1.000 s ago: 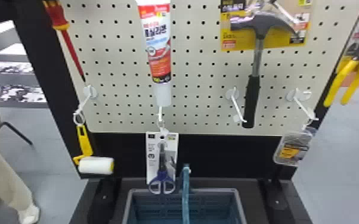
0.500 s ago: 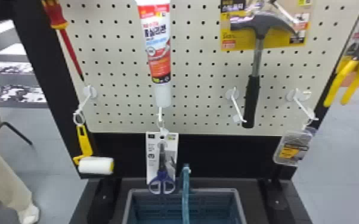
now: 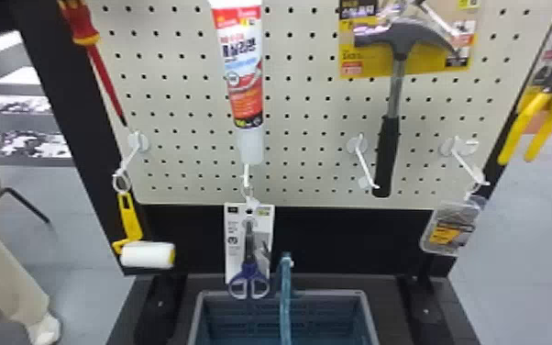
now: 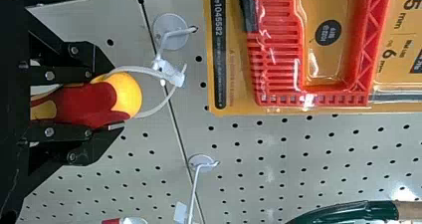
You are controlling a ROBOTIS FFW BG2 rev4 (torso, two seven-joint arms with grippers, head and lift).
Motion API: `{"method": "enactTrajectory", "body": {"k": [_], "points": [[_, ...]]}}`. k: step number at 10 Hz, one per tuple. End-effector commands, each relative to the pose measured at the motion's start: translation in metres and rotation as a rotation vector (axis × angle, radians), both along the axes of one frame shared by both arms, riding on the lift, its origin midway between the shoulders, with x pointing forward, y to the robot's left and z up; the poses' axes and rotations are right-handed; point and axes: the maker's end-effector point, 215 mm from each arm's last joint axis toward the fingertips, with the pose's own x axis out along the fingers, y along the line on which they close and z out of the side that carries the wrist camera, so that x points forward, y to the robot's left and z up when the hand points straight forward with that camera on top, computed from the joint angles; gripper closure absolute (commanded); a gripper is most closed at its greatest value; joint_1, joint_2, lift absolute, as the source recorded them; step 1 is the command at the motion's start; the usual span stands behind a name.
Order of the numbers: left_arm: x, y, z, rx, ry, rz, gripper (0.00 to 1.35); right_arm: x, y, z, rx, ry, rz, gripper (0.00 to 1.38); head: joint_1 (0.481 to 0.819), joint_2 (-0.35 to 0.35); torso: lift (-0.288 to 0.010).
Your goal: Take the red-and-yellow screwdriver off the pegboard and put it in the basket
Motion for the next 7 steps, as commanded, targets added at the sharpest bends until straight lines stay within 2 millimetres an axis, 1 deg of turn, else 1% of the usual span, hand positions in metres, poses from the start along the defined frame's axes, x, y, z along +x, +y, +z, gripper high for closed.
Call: {"method": "enactTrajectory", "body": {"k": [1,2,4,6,7], "points": [[-0.001,0.000,0.003,0.002,-0.007,0.002,1.08,0.000,0.000,-0.001,0.000,0.002,0.000,0.50,0.549,0.000,-0.100],[-0.001,0.000,0.004,0.009,-0.008,0.001,1.08,0.000,0.000,-0.001,-0.001,0.002,0.001,0.50,0.549,0.000,-0.100],[-0.004,0.000,0.000,0.013,-0.004,0.005,1.08,0.000,0.000,0.000,-0.001,0.002,0.002,0.50,0.549,0.000,-0.100],[-0.011,0.004,0.001,0.022,-0.018,0.023,1.08,-0.001,0.000,0.000,-0.002,0.005,0.003,0.50,0.549,0.000,-0.100],[-0.014,0.006,0.004,0.027,-0.032,0.034,1.08,-0.002,0.000,0.000,-0.002,0.006,0.003,0.50,0.549,0.000,-0.100]]}}
